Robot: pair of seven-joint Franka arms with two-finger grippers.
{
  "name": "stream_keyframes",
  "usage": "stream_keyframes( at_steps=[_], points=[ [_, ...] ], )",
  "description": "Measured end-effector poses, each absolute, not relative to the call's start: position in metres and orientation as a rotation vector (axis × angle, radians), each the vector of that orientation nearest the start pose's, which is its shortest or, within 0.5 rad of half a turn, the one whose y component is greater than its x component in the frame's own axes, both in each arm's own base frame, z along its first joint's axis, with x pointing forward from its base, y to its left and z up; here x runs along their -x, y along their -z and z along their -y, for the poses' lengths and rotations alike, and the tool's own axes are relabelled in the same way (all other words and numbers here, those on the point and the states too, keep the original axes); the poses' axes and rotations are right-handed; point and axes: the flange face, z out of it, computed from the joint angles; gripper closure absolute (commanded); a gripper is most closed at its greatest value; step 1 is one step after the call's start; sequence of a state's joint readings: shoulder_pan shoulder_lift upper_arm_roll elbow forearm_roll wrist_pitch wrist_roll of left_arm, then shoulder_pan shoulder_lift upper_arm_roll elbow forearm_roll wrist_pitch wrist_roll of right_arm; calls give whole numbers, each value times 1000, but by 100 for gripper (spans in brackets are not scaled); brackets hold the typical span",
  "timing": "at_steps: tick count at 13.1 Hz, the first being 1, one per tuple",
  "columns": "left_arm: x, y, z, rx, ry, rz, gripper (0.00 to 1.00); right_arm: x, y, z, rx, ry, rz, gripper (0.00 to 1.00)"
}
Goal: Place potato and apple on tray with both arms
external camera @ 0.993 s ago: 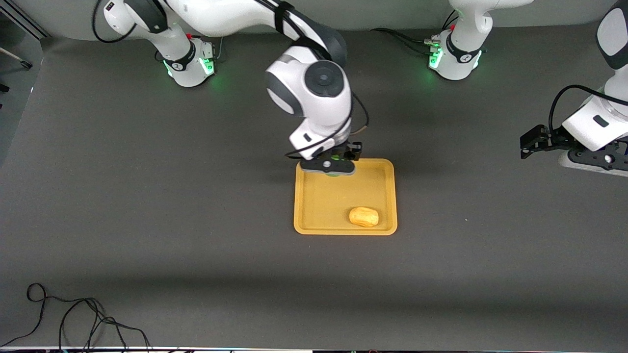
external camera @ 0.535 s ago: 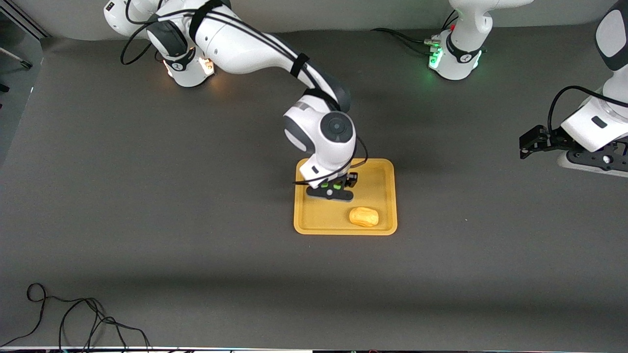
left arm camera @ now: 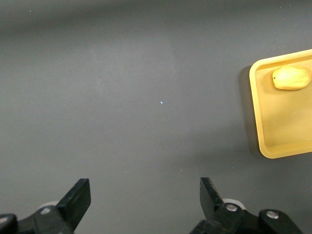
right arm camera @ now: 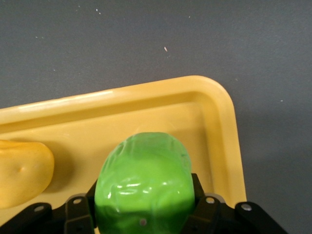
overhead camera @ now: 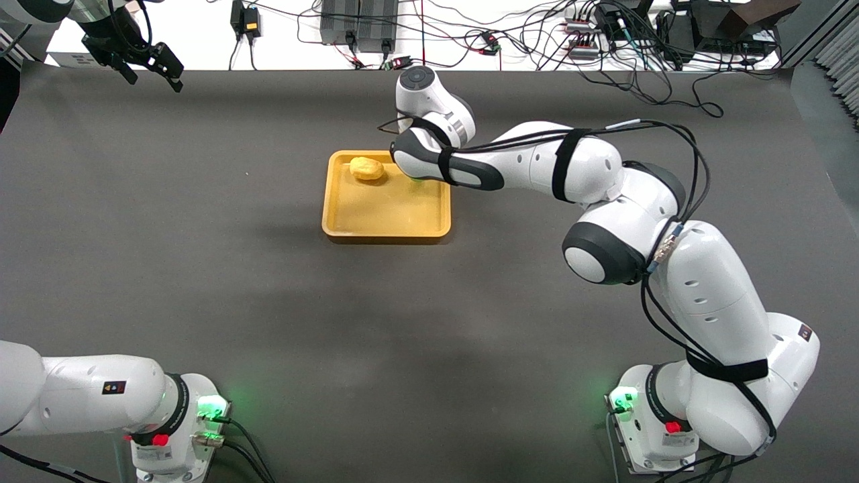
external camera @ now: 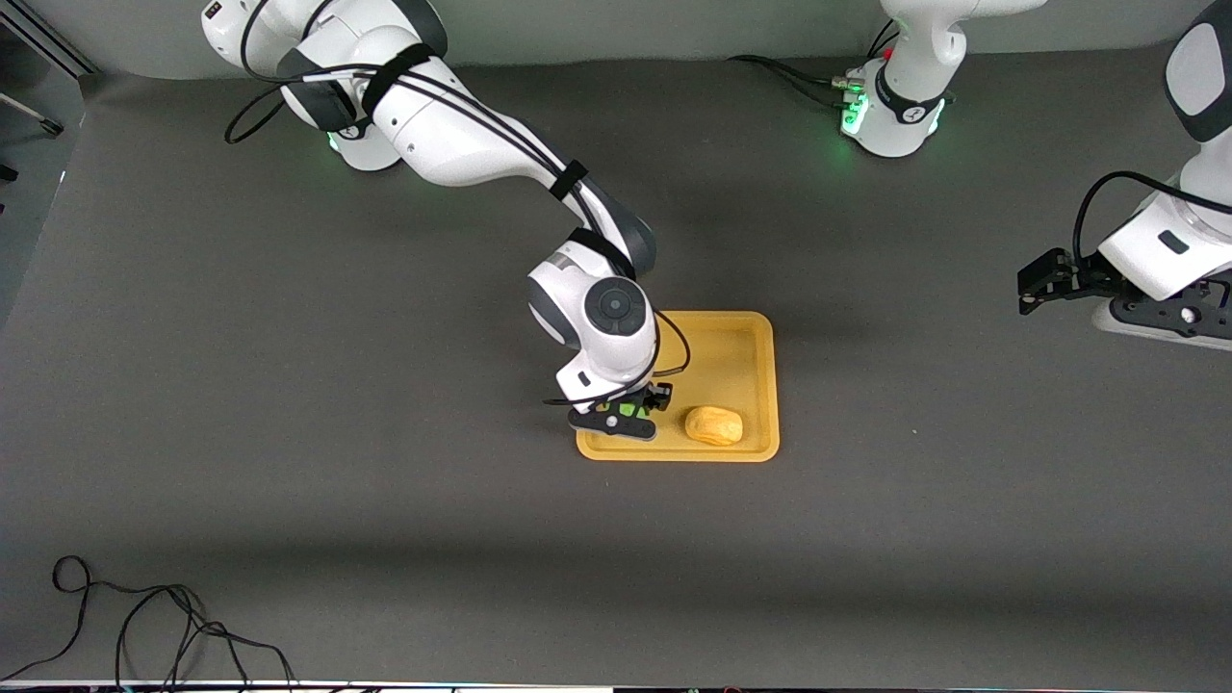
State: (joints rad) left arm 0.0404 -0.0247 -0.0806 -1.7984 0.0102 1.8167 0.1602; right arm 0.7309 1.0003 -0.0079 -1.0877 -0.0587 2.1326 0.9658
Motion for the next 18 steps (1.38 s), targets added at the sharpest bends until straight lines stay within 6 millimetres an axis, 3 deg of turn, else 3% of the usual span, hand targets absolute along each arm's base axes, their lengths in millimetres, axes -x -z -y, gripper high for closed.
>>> stream_keyframes(
  at_steps=[3, 4, 5, 8, 10, 12, 15, 18],
  points=[
    [-560, -551, 22, 3110, 66, -316, 0, -578, -196, -520, 3124, 114, -311, 45],
    [-560, -551, 22, 3110, 66, -316, 0, -576, -193, -522, 3125, 112, -306, 40],
    [-560, -550, 22, 3111, 64, -316, 0, -575, -192, -523, 3126, 111, -302, 4],
    [-560, -549, 22, 3111, 60, -316, 0, -574, -192, -524, 3124, 113, -302, 0],
    [-560, -548, 22, 3111, 58, -316, 0, -578, -204, -525, 3107, 136, -303, 0],
    [-560, -547, 22, 3111, 56, -316, 0, -584, -243, -523, 3109, 136, -321, 0],
    [-560, -548, 22, 3111, 57, -316, 0, -585, -352, -506, 3123, 126, -362, 0],
    [-560, -551, 22, 3110, 67, -316, 0, -585, -455, -453, 3171, 77, -320, 0]
  ],
)
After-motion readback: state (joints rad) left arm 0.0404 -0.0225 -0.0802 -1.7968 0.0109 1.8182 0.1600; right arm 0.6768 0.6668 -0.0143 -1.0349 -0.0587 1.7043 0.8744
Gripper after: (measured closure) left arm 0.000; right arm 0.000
